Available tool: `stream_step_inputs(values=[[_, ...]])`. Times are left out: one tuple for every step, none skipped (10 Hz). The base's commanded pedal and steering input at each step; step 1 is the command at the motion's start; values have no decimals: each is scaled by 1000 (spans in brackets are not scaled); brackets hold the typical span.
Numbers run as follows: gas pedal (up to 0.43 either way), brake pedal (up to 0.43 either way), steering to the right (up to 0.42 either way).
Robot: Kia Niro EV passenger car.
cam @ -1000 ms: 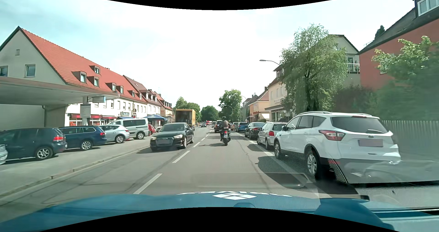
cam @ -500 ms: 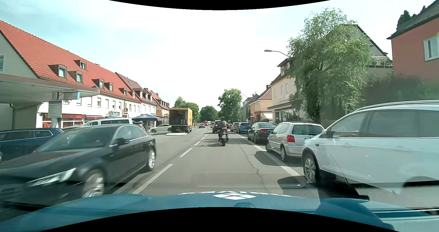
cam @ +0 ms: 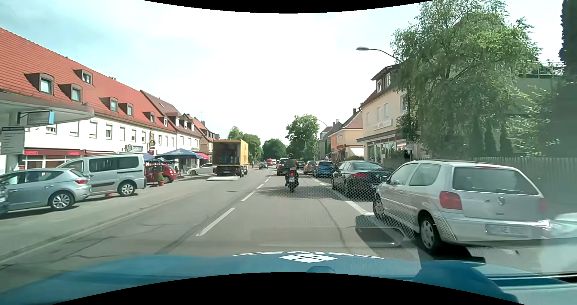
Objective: Follow the waypoints while adhering to traffic rules and regulations
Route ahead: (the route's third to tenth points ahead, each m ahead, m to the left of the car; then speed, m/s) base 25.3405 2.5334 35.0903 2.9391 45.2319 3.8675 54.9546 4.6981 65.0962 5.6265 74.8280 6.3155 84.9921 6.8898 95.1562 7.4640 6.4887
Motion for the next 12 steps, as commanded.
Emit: stream_step_inputs(values=[[28,0,-5],[28,0,-6],[28,0,-6],[28,0,-6],[28,0,-7],[28,0,-8],[28,0,-7],[28,0,-9],[28,0,-12],[28,0,-12],[20,0,-13],[0,0,-13]])
